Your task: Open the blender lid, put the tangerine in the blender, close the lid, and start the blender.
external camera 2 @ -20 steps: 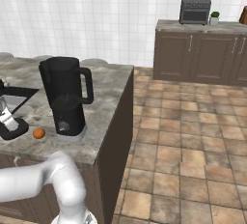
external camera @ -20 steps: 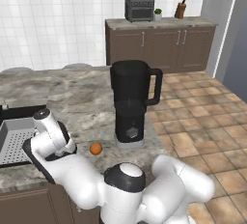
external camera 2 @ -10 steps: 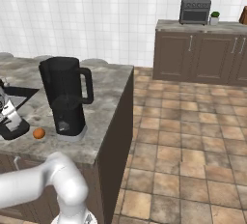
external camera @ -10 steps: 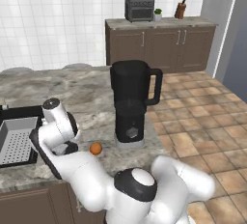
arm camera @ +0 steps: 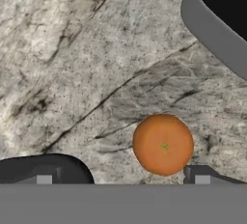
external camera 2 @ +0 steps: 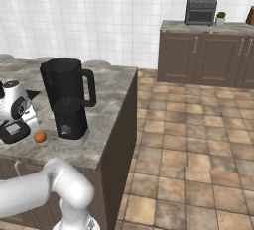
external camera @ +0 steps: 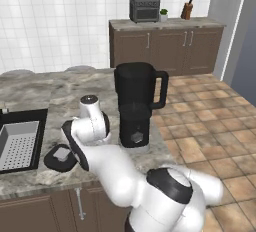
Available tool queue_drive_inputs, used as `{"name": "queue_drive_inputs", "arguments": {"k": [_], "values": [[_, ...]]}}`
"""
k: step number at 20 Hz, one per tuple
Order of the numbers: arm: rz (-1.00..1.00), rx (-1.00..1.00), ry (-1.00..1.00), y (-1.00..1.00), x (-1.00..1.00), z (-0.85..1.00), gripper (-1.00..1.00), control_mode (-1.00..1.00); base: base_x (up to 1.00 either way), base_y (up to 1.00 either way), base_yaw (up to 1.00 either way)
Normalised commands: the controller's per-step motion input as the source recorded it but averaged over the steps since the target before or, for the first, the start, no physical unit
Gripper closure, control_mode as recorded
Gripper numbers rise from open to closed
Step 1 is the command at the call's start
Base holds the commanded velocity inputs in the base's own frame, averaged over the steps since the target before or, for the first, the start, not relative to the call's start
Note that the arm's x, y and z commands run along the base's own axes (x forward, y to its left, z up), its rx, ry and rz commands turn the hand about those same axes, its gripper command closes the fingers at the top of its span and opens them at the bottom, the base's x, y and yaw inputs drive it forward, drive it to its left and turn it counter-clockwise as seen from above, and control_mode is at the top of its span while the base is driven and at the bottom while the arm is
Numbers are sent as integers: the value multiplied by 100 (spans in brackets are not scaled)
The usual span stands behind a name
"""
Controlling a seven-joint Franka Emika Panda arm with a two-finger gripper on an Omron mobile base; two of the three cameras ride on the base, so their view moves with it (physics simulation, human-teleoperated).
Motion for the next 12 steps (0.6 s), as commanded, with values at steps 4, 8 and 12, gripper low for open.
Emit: {"name": "queue_drive_inputs", "arguments": {"k": [4, 8, 12], "values": [[-5, 1, 8, -36, -8, -3, -100, -100, 0, 0, 0], [-1, 0, 5, -2, -11, -25, -100, -100, 0, 0, 0], [0, 0, 3, 0, -3, -17, -100, -100, 0, 0, 0]]}}
